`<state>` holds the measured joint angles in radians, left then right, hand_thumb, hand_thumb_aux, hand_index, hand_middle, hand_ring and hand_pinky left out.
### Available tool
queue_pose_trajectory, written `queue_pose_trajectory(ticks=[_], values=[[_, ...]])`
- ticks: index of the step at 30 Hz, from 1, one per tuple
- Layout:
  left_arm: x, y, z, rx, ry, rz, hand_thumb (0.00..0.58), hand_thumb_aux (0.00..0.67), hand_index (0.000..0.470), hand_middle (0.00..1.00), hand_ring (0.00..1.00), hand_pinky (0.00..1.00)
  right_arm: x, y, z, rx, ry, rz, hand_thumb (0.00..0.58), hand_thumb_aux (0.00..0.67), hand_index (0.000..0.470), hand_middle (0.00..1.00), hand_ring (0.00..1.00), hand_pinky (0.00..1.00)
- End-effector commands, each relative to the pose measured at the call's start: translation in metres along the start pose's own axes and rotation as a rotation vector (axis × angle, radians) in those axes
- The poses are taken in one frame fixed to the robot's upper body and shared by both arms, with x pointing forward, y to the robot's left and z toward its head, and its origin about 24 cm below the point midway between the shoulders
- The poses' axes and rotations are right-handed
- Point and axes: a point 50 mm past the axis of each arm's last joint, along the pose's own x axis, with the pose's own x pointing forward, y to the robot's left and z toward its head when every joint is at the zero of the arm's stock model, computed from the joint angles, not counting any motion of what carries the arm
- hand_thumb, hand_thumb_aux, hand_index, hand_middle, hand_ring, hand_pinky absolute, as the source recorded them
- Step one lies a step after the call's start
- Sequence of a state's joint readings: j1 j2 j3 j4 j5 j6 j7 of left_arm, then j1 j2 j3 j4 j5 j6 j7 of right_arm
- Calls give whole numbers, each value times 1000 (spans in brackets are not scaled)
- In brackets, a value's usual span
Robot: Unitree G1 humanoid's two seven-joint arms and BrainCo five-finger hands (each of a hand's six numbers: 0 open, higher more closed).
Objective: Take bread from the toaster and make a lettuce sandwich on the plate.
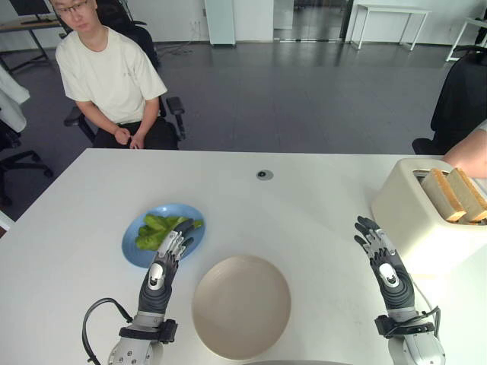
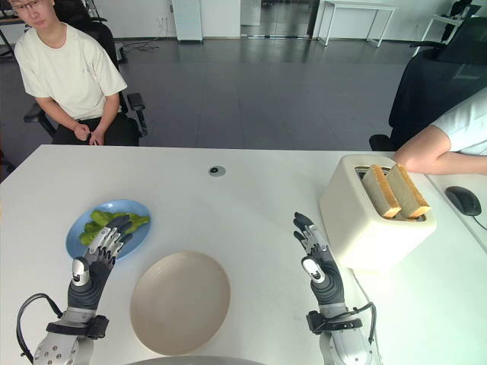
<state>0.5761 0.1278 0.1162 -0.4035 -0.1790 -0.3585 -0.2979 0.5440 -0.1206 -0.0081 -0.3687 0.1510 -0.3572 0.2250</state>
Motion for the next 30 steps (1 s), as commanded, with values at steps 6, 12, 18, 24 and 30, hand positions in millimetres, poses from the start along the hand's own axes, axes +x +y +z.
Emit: queue_pose_trajectory(ticks=[6,12,18,24,30], values=[[0,0,7,-6,-2,-26,0,0,0,0,0,0,-11,-2,0,11,51,-21,0,0,0,0,0,0],[3,1,6,-9,0,-31,0,0,0,0,0,0,-9,-1,-2,-1,57,-17,0,0,0,0,0,0],[3,-2,3,-19,3,-15,0,0,0,0,0,0,-1,-5,-2,-14,51,4,0,0,0,0,0,0],[6,-2,3,-16,-9,-17,0,0,0,0,0,0,26,-14,75,-122,-153,35,0,0,0,0,0,0],[5,0,5,-10,-10,-6,0,0,0,0,0,0,36,-62,130,-438,-107,-73,0,0,0,0,0,0]])
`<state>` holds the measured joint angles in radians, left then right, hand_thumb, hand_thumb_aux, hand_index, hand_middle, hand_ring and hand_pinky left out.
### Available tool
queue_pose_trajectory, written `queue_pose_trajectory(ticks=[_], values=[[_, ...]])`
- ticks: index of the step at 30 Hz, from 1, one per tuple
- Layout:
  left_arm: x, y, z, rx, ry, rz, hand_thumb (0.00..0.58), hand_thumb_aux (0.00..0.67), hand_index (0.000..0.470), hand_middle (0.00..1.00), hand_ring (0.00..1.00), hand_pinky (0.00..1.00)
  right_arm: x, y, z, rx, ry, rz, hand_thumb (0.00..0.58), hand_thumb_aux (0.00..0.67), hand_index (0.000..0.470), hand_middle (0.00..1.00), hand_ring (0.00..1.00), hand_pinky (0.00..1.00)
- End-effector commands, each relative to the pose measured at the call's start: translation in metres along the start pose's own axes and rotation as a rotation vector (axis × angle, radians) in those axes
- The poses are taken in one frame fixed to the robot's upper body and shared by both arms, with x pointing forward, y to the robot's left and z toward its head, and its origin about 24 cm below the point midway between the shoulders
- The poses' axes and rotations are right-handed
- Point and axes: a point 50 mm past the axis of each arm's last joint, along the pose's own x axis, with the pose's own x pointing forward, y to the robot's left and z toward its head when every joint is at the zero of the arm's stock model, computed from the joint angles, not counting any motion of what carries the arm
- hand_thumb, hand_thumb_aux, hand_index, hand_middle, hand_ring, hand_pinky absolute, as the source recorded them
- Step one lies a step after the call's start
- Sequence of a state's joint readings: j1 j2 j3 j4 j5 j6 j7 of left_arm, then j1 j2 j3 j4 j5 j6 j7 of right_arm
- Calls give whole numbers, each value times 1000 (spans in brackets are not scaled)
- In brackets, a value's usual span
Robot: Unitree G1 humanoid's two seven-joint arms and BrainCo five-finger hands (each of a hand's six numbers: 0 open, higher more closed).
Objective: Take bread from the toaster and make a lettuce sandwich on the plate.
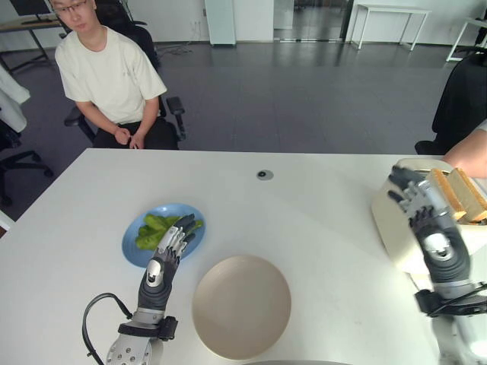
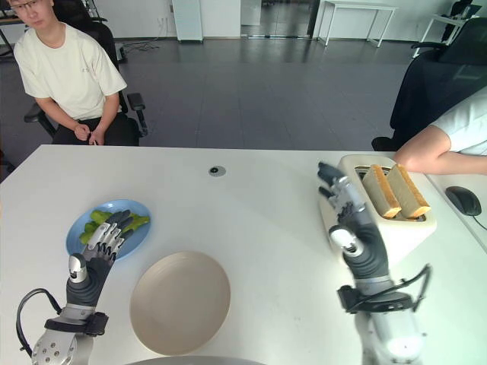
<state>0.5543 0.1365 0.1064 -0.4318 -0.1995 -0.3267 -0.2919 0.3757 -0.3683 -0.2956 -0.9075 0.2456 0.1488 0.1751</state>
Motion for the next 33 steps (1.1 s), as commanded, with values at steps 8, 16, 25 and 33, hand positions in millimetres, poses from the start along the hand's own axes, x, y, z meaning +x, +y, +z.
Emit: queue_pose_trajectory(ticks=[8,16,25,33], values=[[-5,5,1,15,16,22,0,0,0,0,0,0,-9,-122,-45,-703,466,-285,0,0,0,0,0,0],[-5,6,2,16,12,20,0,0,0,0,0,0,-25,-125,-86,-824,608,-227,310,213,149,0,0,0],[-5,5,3,27,8,15,0,0,0,0,0,0,-17,-114,-92,-880,569,-192,562,552,387,0,0,0],[-10,4,4,37,6,22,0,0,0,0,0,0,-5,-122,-98,-936,548,-237,547,510,358,0,0,0]])
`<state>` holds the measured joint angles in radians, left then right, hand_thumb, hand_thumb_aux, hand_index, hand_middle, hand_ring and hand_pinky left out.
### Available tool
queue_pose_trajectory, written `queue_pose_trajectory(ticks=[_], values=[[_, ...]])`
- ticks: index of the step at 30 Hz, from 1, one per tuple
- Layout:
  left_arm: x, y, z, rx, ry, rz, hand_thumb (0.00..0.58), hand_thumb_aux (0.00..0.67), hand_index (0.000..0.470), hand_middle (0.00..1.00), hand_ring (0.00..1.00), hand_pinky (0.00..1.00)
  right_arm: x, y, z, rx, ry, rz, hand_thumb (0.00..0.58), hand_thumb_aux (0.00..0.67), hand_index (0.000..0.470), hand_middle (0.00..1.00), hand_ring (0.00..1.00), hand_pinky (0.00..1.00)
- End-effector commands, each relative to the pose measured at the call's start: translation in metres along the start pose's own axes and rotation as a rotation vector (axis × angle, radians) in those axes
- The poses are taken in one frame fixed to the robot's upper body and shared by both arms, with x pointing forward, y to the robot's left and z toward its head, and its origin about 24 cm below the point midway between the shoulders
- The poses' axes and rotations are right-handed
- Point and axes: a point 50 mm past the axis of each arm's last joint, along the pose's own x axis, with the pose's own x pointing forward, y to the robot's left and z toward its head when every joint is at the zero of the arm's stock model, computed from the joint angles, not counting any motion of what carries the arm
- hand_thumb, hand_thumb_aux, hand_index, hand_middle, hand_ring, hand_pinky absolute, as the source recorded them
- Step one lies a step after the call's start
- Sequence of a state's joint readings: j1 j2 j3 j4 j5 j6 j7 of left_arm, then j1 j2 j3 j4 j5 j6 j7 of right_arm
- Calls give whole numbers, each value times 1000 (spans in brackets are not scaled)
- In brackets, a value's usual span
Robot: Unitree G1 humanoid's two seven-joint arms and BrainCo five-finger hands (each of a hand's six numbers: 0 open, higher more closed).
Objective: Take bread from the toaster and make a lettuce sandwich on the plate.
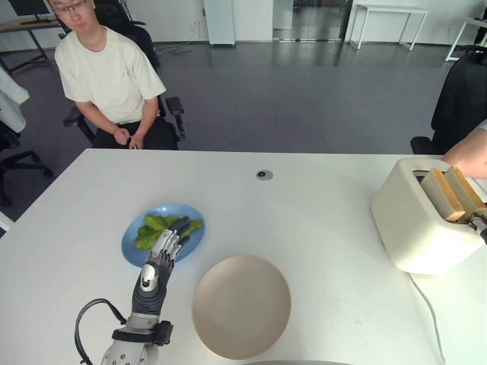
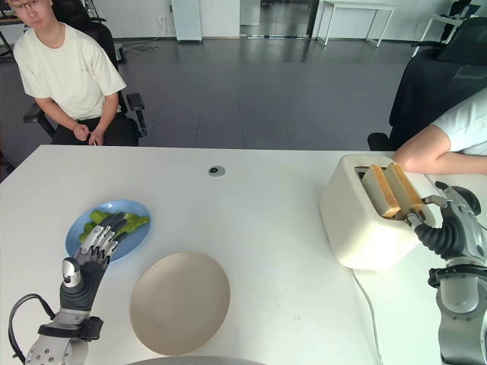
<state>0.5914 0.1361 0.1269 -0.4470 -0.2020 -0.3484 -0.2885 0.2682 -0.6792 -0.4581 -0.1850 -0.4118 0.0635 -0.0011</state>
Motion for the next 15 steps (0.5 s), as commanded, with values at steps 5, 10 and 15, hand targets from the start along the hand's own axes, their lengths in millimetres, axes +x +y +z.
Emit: queue_pose_trajectory(ticks=[5,10,15], values=[[-3,-1,3,16,-3,-4,0,0,0,0,0,0,14,11,-8,-41,25,6,385,281,197,0,0,0],[-5,-2,5,14,-7,-11,0,0,0,0,0,0,17,15,-6,-34,19,8,216,139,98,0,0,0],[-6,-3,6,16,-9,-15,0,0,0,0,0,0,20,16,-2,-26,3,3,562,552,387,0,0,0]])
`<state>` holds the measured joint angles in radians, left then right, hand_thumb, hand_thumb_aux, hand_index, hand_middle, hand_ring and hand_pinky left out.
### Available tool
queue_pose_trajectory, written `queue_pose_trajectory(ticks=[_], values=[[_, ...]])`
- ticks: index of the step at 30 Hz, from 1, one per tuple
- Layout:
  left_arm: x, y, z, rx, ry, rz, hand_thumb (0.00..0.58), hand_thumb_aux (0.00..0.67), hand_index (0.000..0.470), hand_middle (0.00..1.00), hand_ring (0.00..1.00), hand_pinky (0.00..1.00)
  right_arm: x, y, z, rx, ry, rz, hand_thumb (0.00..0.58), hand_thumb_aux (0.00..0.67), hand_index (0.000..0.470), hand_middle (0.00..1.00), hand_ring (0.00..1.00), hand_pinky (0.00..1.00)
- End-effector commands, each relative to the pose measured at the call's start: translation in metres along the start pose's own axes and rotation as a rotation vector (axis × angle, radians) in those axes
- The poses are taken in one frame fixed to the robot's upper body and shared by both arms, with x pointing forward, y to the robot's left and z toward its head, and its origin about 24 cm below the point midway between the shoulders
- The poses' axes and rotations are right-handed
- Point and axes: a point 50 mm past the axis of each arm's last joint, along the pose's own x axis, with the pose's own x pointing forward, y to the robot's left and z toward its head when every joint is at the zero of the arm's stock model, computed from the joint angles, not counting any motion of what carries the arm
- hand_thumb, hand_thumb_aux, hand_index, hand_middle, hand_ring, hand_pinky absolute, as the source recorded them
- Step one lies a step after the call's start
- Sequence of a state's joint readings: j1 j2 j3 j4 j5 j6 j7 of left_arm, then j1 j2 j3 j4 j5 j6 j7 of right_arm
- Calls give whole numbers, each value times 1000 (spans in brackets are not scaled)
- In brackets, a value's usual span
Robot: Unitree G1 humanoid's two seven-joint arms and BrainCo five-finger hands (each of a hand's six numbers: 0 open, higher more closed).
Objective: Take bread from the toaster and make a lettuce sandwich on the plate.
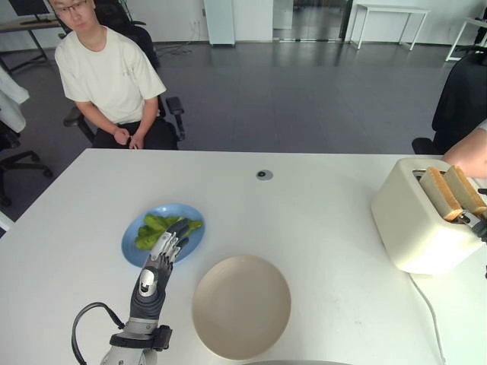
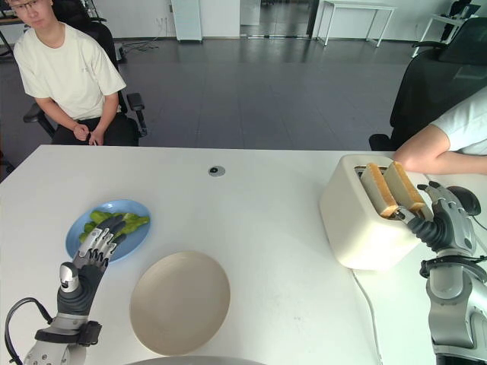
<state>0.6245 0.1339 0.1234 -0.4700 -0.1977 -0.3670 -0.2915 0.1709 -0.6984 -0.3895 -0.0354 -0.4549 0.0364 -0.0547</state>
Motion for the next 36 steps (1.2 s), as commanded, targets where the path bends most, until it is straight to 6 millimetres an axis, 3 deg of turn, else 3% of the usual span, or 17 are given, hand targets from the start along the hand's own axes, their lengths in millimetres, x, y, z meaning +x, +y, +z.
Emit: queue_pose_trajectory(ticks=[1,9,13,17,19,24,27,30,32,36], values=[[-1,-2,2,7,-2,-13,0,0,0,0,0,0,4,2,4,-2,-17,4,580,670,470,0,0,0],[-3,-3,3,13,-6,-16,0,0,0,0,0,0,9,-3,14,13,-60,-49,580,670,470,0,0,0],[-3,-3,3,15,-9,-18,0,0,0,0,0,0,12,-21,22,64,-113,-165,580,670,470,0,0,0],[-2,-3,3,16,-15,-22,0,0,0,0,0,0,11,-72,37,338,-190,-405,580,670,470,0,0,0],[-1,-3,4,17,-19,-24,0,0,0,0,0,0,9,-87,53,462,-260,-420,580,670,470,0,0,0],[1,-5,5,26,-33,-24,0,0,0,0,0,0,-1,-82,104,777,-445,-167,580,670,470,0,0,0],[4,-2,6,39,-42,-19,0,0,0,0,0,0,-21,-65,146,934,-588,217,580,670,470,0,0,0],[9,1,7,55,-55,-22,0,0,0,0,0,0,-60,-38,186,1018,-689,686,580,670,470,0,0,0],[12,4,7,69,-63,-15,0,0,0,0,0,0,-81,-8,197,1034,-629,952,580,670,470,0,0,0],[18,9,8,92,-78,-5,0,0,0,0,0,0,-107,63,199,976,-417,1193,580,670,470,0,0,0]])
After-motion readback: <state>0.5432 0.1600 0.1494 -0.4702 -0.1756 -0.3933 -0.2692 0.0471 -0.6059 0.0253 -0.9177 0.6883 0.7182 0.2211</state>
